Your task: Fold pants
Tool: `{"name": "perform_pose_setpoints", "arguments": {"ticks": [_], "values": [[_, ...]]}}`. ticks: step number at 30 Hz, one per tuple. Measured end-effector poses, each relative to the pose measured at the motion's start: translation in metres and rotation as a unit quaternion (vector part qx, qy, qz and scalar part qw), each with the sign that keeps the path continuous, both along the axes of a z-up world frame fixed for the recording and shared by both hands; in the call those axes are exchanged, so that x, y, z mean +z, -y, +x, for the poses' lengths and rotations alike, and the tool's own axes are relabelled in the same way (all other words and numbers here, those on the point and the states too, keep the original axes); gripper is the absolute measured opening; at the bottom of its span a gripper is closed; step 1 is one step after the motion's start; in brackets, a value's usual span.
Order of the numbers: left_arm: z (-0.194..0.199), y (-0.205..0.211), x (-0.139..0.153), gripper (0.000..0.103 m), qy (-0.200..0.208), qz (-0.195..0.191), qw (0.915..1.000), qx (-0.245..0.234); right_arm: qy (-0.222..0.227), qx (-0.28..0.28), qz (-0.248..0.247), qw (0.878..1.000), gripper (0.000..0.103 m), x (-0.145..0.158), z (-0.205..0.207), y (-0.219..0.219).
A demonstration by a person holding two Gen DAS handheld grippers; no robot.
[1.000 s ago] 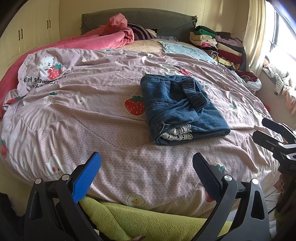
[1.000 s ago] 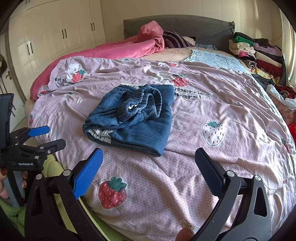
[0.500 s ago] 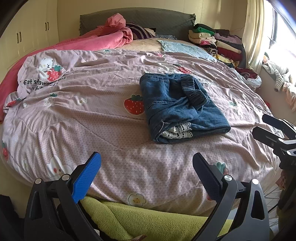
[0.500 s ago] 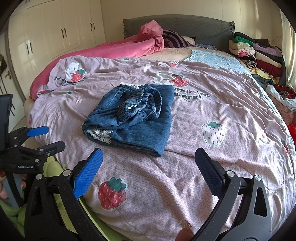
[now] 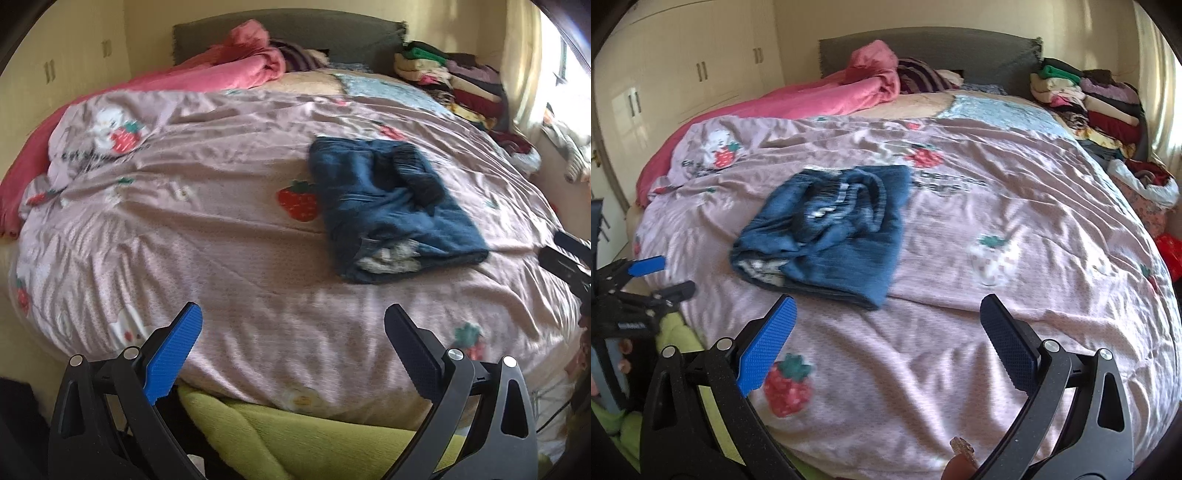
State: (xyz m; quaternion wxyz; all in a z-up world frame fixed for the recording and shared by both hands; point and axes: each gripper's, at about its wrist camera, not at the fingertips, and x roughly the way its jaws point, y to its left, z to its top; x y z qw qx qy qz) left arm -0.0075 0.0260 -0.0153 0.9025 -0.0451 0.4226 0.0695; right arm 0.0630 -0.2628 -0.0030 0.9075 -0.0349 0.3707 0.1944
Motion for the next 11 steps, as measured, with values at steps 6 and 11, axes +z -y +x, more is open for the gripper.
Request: {"name": "perform_pose_setpoints", "arguments": {"ticks": [6,11], "values": [[0.022,-0.06,0.0,0.099,0.005,-0.014,0.9985,0.053,0.005,-0.075,-0.016,0.997,0.094,-0.009,0.041,0.062],[0.087,-0.145,-0.012,0.099,-0.022,0.012,0.9924,0.12,-0.008,-0.178,-0.05,0.983,0.094,-0.025,0.109,0.156]]}}
